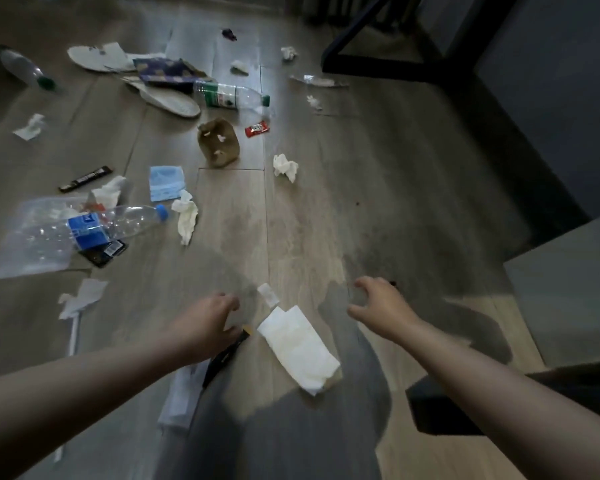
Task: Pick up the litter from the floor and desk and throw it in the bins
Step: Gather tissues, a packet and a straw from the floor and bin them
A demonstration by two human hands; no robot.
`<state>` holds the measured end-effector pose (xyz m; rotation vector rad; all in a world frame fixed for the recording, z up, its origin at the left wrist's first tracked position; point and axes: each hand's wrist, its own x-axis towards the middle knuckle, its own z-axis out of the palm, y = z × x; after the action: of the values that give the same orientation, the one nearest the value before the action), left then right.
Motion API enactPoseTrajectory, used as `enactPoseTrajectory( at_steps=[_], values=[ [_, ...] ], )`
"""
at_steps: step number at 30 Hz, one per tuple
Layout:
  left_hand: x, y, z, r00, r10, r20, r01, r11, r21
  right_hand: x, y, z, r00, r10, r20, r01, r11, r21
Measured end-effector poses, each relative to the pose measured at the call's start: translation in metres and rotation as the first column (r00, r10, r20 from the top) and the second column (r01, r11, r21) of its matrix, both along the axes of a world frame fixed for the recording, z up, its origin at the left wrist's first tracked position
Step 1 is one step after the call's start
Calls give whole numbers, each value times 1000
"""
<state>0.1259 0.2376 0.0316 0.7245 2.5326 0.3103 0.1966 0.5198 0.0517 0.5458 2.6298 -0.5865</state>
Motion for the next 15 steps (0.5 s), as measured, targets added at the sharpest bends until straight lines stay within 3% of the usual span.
enactPoseTrajectory(
  at_steps=[11,15],
  values=[
    [-10,2,-15,999,32,23,-30,997,-71,-14,71,-44,964,-264,29,262,964,53],
    [-16,3,-22,999,26,26,-24,996,-84,-16,64,-61,965,-249,82,249,968,8]
  ],
)
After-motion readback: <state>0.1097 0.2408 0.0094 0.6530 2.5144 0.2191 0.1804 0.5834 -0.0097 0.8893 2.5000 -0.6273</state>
